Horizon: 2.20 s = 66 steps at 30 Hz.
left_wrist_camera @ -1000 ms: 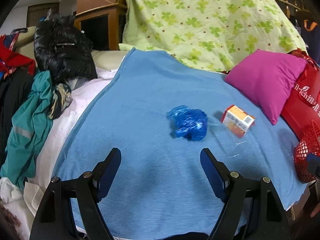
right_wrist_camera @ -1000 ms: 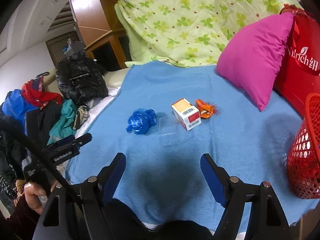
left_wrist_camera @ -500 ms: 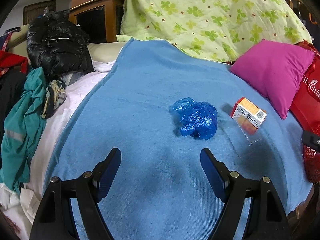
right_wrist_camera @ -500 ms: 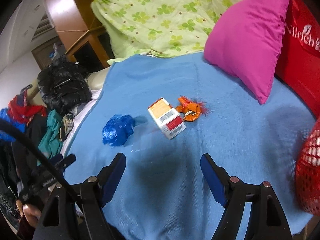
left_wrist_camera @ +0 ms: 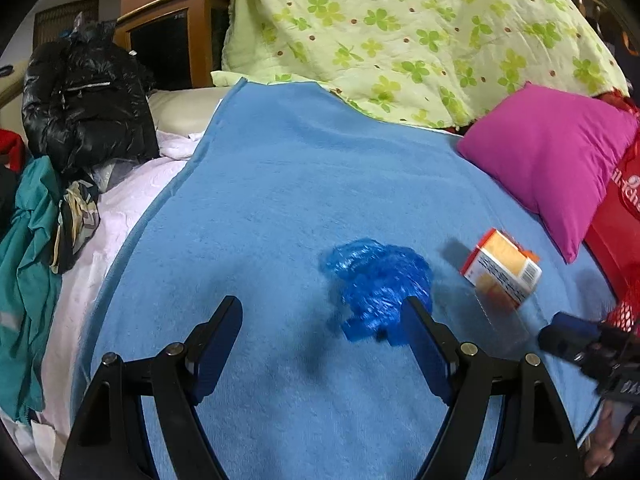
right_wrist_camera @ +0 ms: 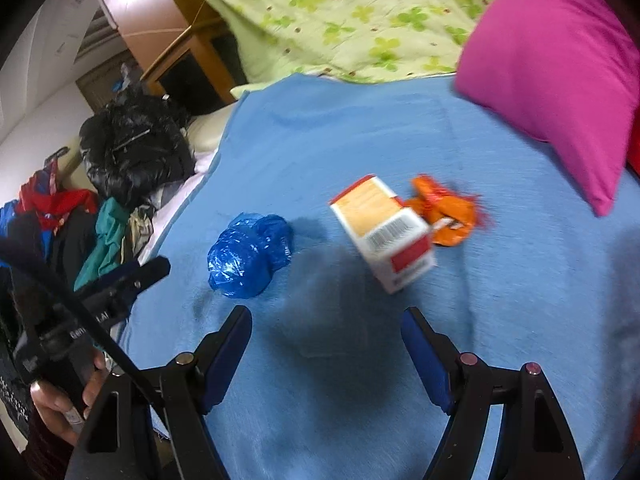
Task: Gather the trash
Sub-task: 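Grasp the blue plastic bag with the left tool while the right tool grasps the clear plastic container, then lift the blue bag with the left tool while the right tool lifts the clear container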
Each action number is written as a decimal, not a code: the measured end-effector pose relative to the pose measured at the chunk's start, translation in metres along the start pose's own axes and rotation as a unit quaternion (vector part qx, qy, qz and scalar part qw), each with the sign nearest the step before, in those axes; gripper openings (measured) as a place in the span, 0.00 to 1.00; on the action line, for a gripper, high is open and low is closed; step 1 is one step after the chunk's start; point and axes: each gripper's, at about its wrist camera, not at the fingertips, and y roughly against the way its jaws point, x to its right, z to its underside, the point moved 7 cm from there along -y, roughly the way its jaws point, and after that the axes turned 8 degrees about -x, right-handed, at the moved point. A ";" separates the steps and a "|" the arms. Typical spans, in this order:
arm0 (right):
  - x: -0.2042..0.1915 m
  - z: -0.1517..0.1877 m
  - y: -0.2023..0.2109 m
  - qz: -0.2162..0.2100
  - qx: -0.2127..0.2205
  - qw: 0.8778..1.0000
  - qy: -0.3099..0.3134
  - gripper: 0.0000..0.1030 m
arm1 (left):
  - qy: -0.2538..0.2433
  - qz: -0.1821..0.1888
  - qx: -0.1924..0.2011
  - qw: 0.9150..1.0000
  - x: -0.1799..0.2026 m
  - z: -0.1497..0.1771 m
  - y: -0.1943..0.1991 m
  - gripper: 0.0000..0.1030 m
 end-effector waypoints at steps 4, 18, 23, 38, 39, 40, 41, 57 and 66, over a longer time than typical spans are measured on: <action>-0.003 -0.006 -0.028 0.020 -0.015 1.000 0.009 0.77 | 0.006 -0.002 -0.006 1.000 -0.009 -0.001 -0.007 0.79; 0.009 0.008 -0.041 0.058 -0.021 0.998 0.032 0.50 | -0.021 0.074 -0.067 0.995 0.045 -0.017 -0.069 0.79; 0.016 0.018 -0.016 0.045 -0.009 0.999 0.019 0.49 | -0.009 0.091 -0.084 0.992 0.056 -0.012 -0.084 0.55; -0.008 0.043 0.092 0.032 0.076 0.996 0.030 0.49 | -0.032 -0.001 0.020 0.999 0.064 0.004 0.036 0.50; -0.010 0.045 0.100 0.032 0.083 0.996 0.031 0.49 | -0.037 -0.008 0.032 0.999 0.065 0.006 0.047 0.50; -0.012 0.048 0.109 0.032 0.089 0.995 0.032 0.49 | -0.042 -0.014 0.043 0.998 0.067 0.006 0.059 0.50; -0.014 0.049 0.114 0.031 0.094 0.995 0.032 0.49 | -0.047 -0.019 0.058 0.997 0.071 0.009 0.074 0.50; -0.014 0.081 0.214 0.030 0.175 0.984 0.021 0.49 | -0.103 -0.036 0.149 0.983 0.129 0.025 0.183 0.50; -0.007 0.093 0.249 0.046 0.213 0.976 0.026 0.49 | -0.124 -0.031 0.160 0.979 0.159 0.030 0.201 0.50</action>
